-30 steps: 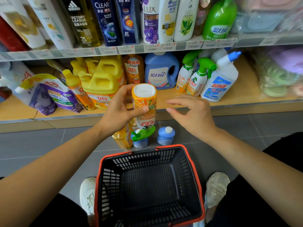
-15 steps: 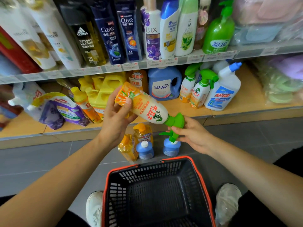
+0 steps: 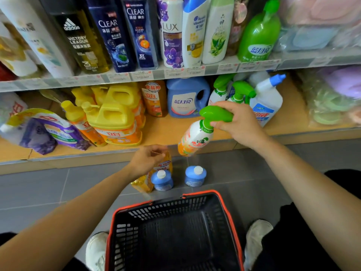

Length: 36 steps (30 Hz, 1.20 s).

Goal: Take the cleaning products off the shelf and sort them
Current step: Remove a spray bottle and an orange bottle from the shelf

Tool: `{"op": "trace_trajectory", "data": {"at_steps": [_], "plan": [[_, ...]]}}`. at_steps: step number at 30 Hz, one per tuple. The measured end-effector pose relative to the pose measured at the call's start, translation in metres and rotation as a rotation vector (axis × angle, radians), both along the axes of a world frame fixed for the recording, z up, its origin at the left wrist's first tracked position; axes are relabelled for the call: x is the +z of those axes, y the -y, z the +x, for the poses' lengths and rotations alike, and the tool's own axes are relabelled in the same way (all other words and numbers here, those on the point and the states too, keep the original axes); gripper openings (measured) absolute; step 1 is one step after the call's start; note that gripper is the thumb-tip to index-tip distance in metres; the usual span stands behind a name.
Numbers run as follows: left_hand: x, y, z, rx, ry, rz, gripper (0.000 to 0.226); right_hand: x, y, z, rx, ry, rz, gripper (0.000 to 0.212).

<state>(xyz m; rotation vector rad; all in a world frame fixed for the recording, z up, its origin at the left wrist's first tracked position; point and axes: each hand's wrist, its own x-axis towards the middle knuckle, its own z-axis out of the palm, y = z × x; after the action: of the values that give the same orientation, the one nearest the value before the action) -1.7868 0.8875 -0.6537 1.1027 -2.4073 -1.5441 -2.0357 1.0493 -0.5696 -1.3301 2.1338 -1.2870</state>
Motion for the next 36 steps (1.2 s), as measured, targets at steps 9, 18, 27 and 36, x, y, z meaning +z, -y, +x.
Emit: {"op": "trace_trajectory", "data": {"at_steps": [9, 18, 27, 36], "plan": [[-0.049, 0.007, 0.015, -0.377, 0.267, -0.665, 0.06, -0.071, 0.025, -0.011, 0.198, -0.22, 0.47, 0.053], [-0.051, 0.012, 0.013, -0.354, 0.209, -0.685, 0.057, -0.141, 0.032, 0.009, 0.199, -0.154, 0.613, 0.039], [-0.059, 0.02, 0.017, -0.363, 0.113, -0.602, 0.062, -0.124, 0.081, -0.027, -0.02, 0.119, 0.554, 0.076], [-0.065, 0.021, 0.023, -0.387, 0.128, -0.6, 0.064, -0.113, 0.151, -0.029, -0.107, 0.383, 0.081, 0.089]]}}
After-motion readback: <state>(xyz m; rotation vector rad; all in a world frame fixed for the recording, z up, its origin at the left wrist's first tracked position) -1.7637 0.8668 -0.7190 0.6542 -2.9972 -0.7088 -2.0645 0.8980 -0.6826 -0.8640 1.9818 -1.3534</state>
